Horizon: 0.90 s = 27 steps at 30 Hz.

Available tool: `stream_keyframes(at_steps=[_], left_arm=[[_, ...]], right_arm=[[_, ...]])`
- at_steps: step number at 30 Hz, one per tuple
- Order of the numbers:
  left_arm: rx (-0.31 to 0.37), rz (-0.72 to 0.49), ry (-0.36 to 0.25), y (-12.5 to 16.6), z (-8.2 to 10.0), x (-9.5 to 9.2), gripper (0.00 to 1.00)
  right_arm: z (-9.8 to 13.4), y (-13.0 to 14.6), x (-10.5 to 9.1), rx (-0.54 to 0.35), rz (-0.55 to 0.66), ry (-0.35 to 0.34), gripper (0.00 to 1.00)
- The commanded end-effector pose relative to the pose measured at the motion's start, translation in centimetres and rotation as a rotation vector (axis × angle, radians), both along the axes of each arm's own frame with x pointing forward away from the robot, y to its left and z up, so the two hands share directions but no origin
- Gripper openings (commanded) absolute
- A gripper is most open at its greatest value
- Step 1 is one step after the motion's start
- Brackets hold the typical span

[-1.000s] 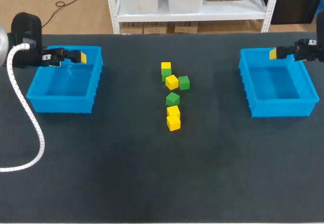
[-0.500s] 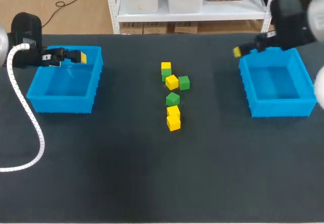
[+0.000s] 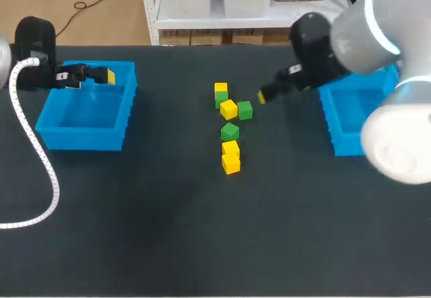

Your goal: Put the green cubes in the right bin and the yellow cubes in the left bin.

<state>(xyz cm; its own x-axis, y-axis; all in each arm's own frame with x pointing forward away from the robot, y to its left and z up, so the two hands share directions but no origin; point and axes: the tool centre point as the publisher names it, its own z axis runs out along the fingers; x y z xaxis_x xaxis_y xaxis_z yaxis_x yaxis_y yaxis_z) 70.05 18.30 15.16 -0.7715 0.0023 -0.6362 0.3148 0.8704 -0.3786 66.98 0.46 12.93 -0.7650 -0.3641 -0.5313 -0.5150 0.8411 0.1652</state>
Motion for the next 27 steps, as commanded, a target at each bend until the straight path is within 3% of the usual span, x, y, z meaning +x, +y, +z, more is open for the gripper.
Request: stream_keyframes(at_steps=[1, 6, 18, 27], left_arm=[[-0.006, -0.002, -0.006, 0.1, -0.1, -0.1, 1.00], [-0.006, -0.002, -0.006, 0.1, -0.1, -0.1, 1.00], [-0.006, -0.002, -0.006, 0.1, -0.1, -0.1, 1.00], [-0.006, -0.002, -0.006, 0.1, -0.1, -0.1, 1.00]], right_arm=[[-1.7, 2.9, 0.0, -0.198, -0.107, -0.082, 1.00], [-3.7, 4.8, -0.3, -0.244, -0.062, -0.070, 1.00], [-8.7, 6.0, -0.3, -0.319, 0.013, -0.037, 1.00], [-10.9, 6.5, 1.4, -0.348, 0.017, -0.020, 1.00]])
